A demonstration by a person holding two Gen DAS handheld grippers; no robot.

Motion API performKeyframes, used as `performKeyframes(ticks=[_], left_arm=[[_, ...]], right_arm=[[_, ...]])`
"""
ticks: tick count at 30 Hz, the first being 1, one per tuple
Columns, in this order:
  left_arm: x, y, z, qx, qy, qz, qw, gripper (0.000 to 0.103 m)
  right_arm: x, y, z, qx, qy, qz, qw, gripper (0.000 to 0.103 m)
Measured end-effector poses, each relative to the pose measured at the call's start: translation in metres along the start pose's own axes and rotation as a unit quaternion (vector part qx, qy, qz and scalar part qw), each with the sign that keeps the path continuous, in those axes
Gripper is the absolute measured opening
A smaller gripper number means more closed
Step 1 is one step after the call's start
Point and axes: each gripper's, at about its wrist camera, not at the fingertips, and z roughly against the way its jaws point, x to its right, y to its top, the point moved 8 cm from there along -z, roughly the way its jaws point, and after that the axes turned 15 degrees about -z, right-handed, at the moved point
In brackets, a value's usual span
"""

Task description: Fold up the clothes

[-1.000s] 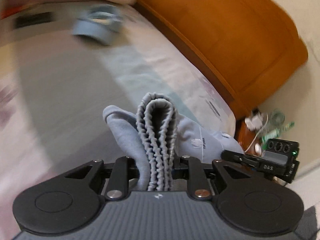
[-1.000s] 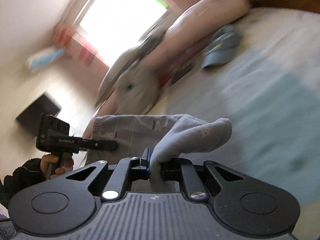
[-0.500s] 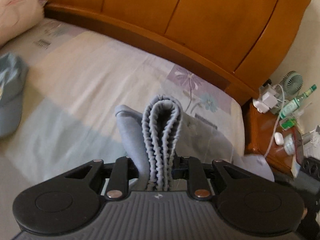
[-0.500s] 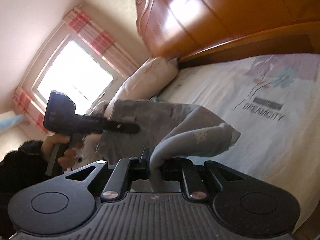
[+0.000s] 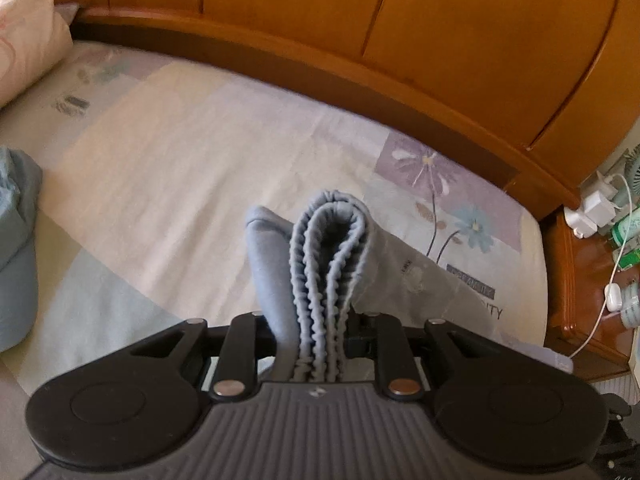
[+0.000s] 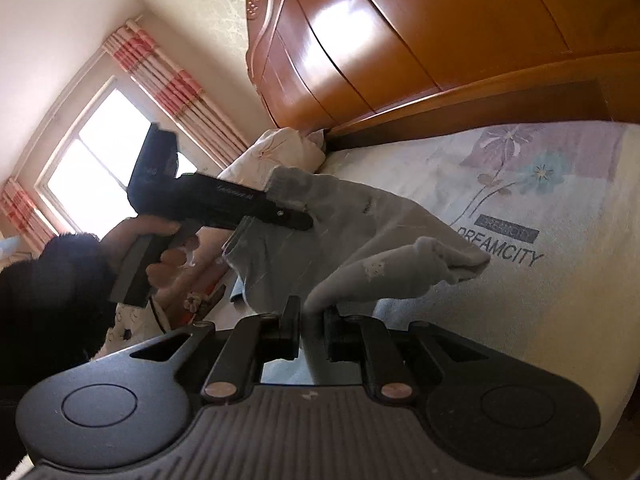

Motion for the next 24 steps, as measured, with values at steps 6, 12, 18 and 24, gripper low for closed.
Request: performKeyframes(ticks=[6, 12, 18, 24], left_arm=[[-0.001, 0.005, -0.021, -0.019, 0.013, -0.018, 0.9996, 0.023], [-0.013, 0.02, -0.011, -0.018, 0.076, -0.049, 0.9957, 0.049], [-0.029, 0.03, 0.025, 0.033, 0.144, -0.032, 0.9886, 0.068], [0.041, -0.026, -0.004, 0.051, -0.032, -0.016, 0.998, 0.071]], right_arm=[[0.01, -0.003, -0.008, -0.005, -0.012, -0.009, 1.0, 0.015], [0.02, -0.004, -0.005, -0.002, -0.014, -0.025, 1.0, 0.015], [0.024, -0.004, -0.003, -0.005, -0.015, -0.033, 0.999, 0.015], [0.037, -0.005, -0.001, -0.019, 0.008, -0.091, 0.996, 0.03]])
